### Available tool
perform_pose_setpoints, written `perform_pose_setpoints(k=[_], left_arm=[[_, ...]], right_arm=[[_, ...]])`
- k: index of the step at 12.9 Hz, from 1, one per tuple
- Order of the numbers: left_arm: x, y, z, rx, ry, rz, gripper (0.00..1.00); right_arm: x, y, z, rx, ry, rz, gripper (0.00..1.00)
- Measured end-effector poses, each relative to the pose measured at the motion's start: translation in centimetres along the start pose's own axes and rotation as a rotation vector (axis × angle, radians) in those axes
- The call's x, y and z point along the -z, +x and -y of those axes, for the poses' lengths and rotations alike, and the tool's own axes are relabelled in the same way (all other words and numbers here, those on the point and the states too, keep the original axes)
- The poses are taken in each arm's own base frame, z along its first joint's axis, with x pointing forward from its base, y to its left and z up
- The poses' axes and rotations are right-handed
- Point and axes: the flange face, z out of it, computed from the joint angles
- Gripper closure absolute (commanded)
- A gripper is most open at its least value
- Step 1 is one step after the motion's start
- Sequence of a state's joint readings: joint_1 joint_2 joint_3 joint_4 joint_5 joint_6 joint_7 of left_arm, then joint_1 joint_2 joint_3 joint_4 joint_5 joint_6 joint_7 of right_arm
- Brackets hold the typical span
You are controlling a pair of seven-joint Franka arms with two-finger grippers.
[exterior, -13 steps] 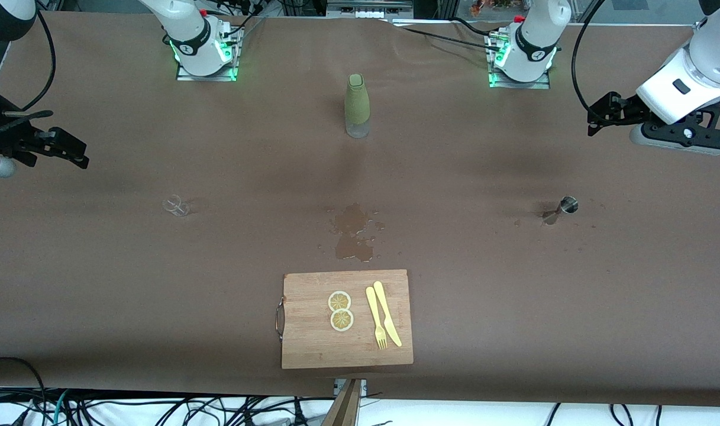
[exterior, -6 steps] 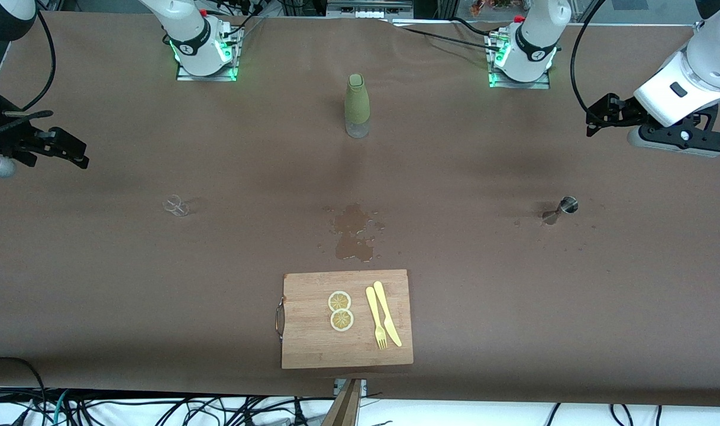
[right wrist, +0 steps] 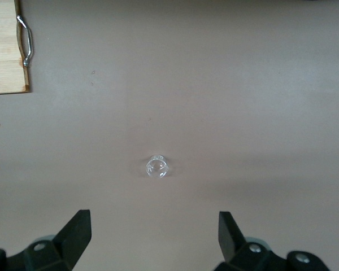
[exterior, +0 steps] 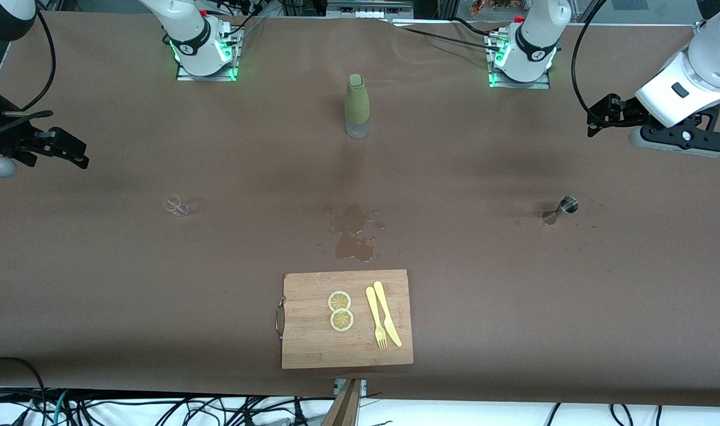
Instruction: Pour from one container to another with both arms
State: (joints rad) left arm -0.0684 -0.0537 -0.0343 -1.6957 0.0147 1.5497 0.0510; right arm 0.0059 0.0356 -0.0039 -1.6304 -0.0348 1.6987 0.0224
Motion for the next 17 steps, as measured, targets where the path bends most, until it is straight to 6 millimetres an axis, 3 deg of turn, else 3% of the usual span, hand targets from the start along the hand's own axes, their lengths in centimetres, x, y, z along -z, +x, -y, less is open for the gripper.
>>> perform_pose_setpoints(k=[5,10,14,17], left_arm=[[0.2,0.1,1.3,0.023,0.001,-0.019,0.00],[-0.5,0.3,4.5,0.081,-0.004,-0.015,0.00],[-0.5,0.2,4.9,0.087,-0.005,-0.010,0.00],[-0.9,-0.3,7.5,0.015,-0.011,0.002,0.00]], right_arm=[[0.0,0.0,0.0,0.000,0.000,0.000,0.00],[0.0,0.0,0.0,0.000,0.000,0.000,0.00],[0.0,0.0,0.0,0.001,0.000,0.000,0.00],[-0.8,0.1,0.2,0.010,0.000,0.015,0.00]])
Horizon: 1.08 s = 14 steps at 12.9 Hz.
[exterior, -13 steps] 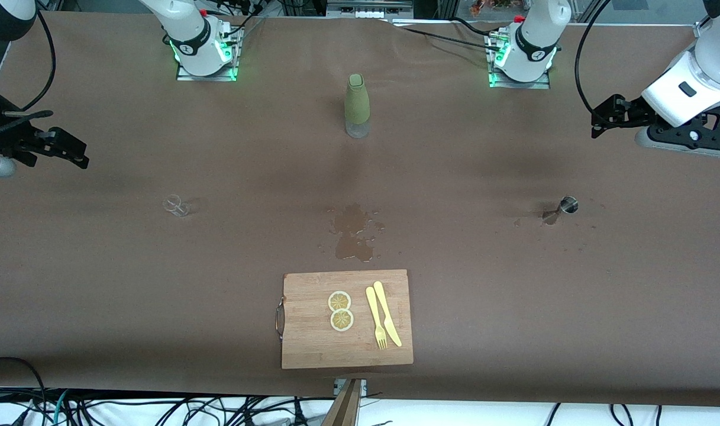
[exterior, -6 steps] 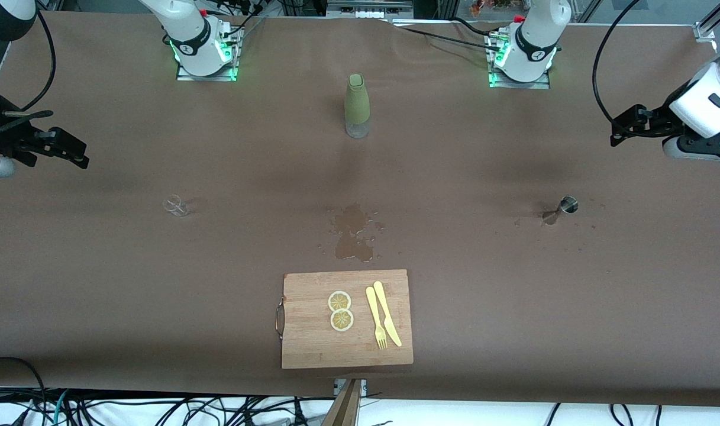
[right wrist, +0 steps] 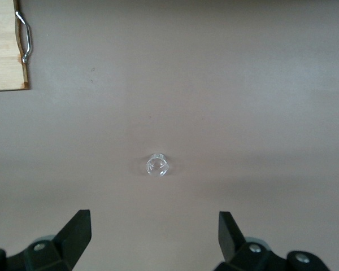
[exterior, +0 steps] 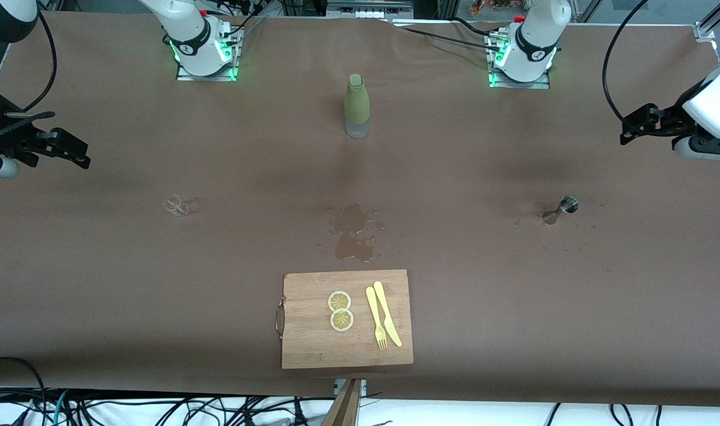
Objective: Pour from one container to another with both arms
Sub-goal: 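Move the left gripper toward the jigger while the right gripper approaches the beaker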
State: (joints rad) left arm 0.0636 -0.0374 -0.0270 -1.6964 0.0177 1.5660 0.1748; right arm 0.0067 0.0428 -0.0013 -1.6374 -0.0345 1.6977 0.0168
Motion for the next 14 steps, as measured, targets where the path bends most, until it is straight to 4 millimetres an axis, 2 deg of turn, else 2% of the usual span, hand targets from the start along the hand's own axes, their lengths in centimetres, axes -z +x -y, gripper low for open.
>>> perform_pose_setpoints(k=[4,7,11,14], left_arm=[[-0.9,-0.9,5.9,-0.147,-0.016,0.012,0.00],[-1.4,-1.9,9.6,-0.272,-0.027,0.014,0.00],[-2.8,-3.2,14.2,-0.380,-0.105,-0.013,0.00],[-5.9,-3.7,18.6,-0.515,-0.234,-0.088,0.00]], right_arm=[[-2.6,0.9,1.6,0.075,0.001,0.045,0.00],[-4.7,1.6,1.2,0.316,0.011,0.080,0.00],[-7.9,2.4,-2.8,0.638,0.135,0.094,0.00],[-12.5,3.0,-7.6,0.810,0.318,0.051,0.00]])
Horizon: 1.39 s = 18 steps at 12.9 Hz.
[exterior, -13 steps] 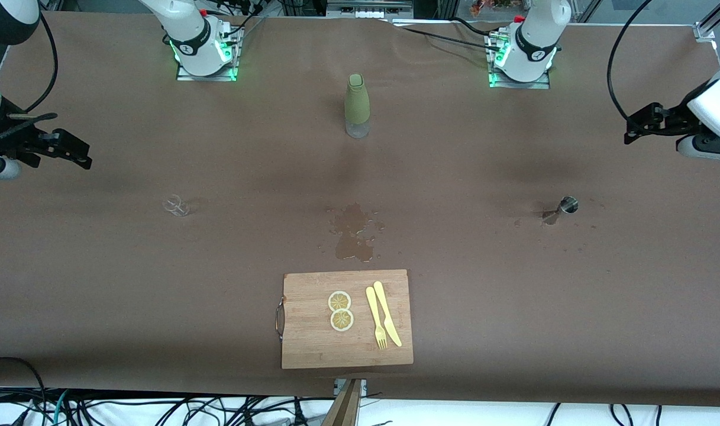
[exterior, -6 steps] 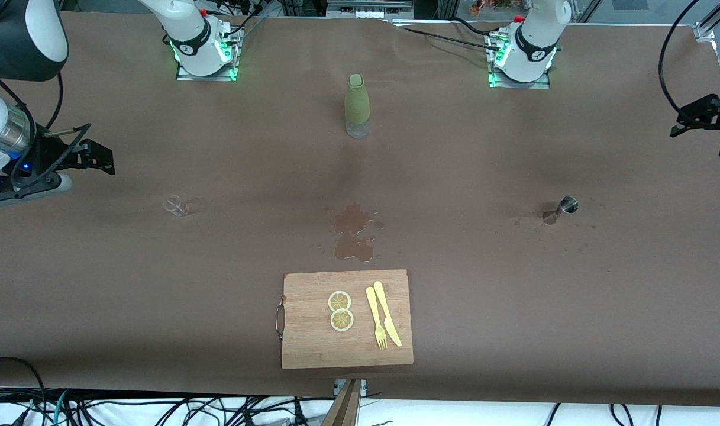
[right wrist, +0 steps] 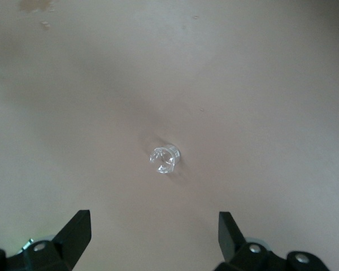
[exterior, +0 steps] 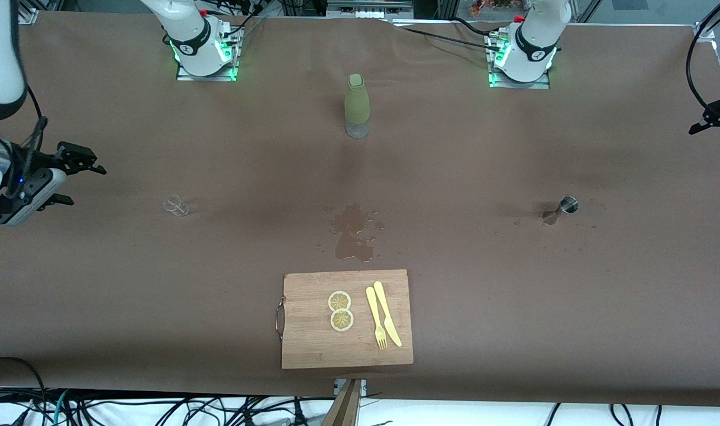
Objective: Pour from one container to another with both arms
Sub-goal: 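Move the left gripper toward the jigger while the right gripper approaches the beaker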
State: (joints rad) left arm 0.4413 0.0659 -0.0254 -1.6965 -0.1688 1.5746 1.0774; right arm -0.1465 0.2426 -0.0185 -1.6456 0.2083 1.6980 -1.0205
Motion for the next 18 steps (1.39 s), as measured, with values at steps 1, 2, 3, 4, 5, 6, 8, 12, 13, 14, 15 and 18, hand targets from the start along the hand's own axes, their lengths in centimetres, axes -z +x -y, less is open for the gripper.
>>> perform_pose_setpoints(k=[1,2,3,4,5,6,8,12,13,14,15,18], left_arm=[[-1.0,-1.3,1.9,-0.049,-0.036,-0.048,0.00],[-2.2,-2.6,3.7,-0.096,-0.071,-0.099,0.00],[-3.5,-3.8,5.3,-0.143,-0.098,-0.148,0.00],[-4.6,-4.8,6.7,-0.187,-0.116,-0.192,0.00],[-5.8,-5.4,7.8,-0.230,-0.135,-0.236,0.00],[-6.9,-6.0,8.7,-0.275,-0.152,-0.284,0.00],[-9.3,-7.1,10.4,-0.352,-0.180,-0.369,0.00],[-15.2,-8.8,13.3,-0.483,-0.225,-0.517,0.00],[-16.6,-9.1,13.8,-0.507,-0.235,-0.542,0.00],[-17.8,-9.3,14.2,-0.518,-0.247,-0.556,0.00],[-19.0,-9.3,14.4,-0.534,-0.258,-0.574,0.00],[-22.4,-9.0,14.9,-0.596,-0.282,-0.669,0.00]], right_arm=[[-1.4,-1.5,-1.9,0.054,0.050,-0.040,0.00],[-3.1,-3.0,-3.9,0.103,0.096,-0.080,0.00],[-5.0,-4.5,-5.7,0.147,0.136,-0.120,0.00],[-6.8,-5.7,-7.1,0.192,0.169,-0.157,0.00],[-8.4,-6.6,-8.2,0.237,0.193,-0.179,0.00],[-10.1,-7.3,-9.1,0.281,0.216,-0.203,0.00],[-12.6,-7.7,-10.1,0.360,0.250,-0.280,0.00],[-17.4,-8.4,-11.2,0.485,0.299,-0.438,0.00],[-18.7,-9.5,-11.5,0.515,0.304,-0.477,0.00],[-19.9,-10.7,-11.8,0.551,0.310,-0.524,0.00],[-21.3,-11.9,-12.0,0.584,0.326,-0.572,0.00],[-25.3,-14.4,-12.1,0.674,0.347,-0.690,0.00]])
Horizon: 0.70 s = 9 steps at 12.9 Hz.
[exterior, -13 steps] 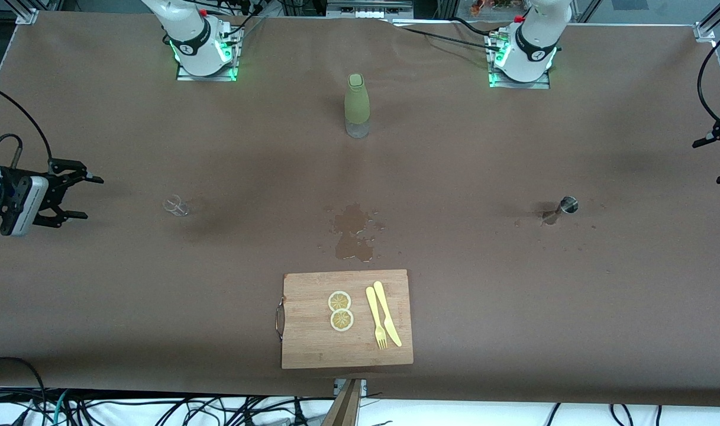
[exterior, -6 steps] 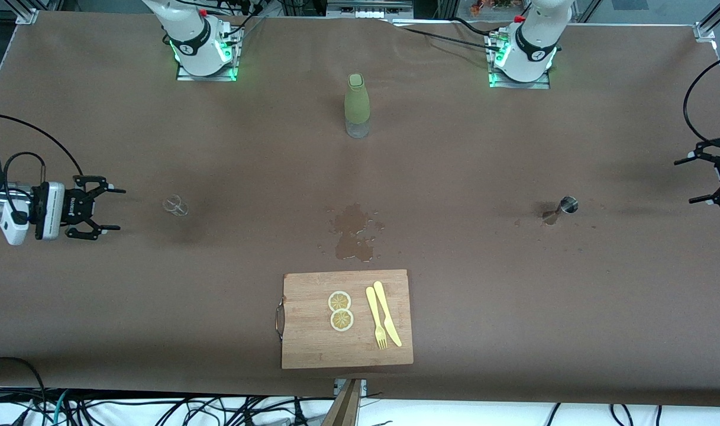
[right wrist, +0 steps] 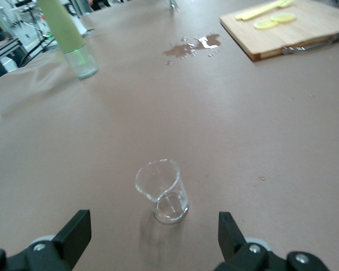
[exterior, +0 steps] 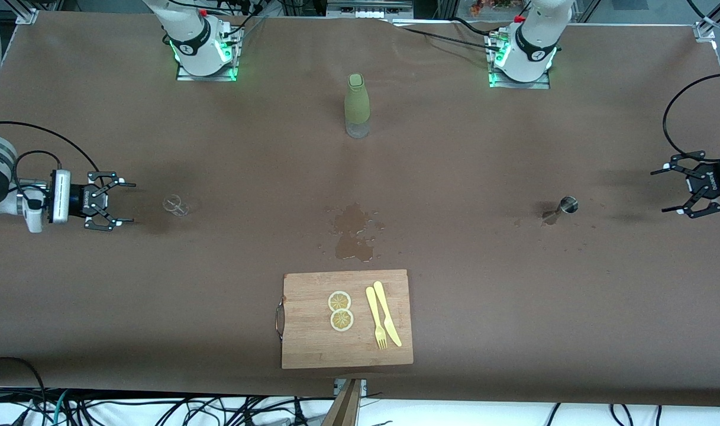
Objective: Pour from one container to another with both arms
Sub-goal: 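Move the left gripper toward the jigger while the right gripper approaches the beaker, then close the left gripper on the jigger while the right gripper grasps the beaker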
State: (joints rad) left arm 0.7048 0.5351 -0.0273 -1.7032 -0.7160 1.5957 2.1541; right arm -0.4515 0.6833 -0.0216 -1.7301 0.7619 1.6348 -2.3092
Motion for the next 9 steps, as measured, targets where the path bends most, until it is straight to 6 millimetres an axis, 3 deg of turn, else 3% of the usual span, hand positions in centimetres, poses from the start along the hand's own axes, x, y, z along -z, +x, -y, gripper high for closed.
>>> perform_pose_setpoints(k=[4,9], left_arm=[[-3.4,-3.6,0.6,-0.073,-0.010,-0.131,0.00],[-7.5,-5.8,1.3,-0.137,-0.021,-0.242,0.00]], right_arm=[[-4.1,-4.2,0.9,0.088,0.027,-0.112,0.00],[-6.6,-5.3,0.2,0.088,-0.024,-0.208,0.00]])
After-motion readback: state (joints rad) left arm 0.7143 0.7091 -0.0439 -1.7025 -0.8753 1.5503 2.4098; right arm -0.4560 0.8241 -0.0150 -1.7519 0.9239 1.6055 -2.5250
